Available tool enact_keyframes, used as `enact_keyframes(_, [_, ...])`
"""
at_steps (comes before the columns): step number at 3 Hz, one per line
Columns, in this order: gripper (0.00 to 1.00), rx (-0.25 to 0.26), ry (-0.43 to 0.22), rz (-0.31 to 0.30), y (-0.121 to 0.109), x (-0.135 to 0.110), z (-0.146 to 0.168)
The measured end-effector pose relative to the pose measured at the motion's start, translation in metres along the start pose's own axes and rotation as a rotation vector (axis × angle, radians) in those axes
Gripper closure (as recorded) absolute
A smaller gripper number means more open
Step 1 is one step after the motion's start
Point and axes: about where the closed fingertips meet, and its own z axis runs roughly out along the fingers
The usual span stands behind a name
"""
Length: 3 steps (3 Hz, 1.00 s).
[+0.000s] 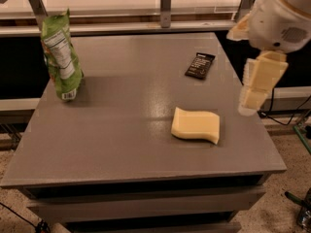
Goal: Pick green rice chip bag
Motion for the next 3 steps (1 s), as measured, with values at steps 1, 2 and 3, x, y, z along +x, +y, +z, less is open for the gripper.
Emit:
enact_keyframes(1, [0.0,-0.032,-0.026,-0.145,-0.022,-0.052,0.013])
enact_keyframes(2, [0.0,-0.048,-0.047,-0.354,-0.046,-0.14,0.035])
enact_keyframes(3, [0.0,-0.042,-0.069,-0.52,-0.059,-0.218,0.054])
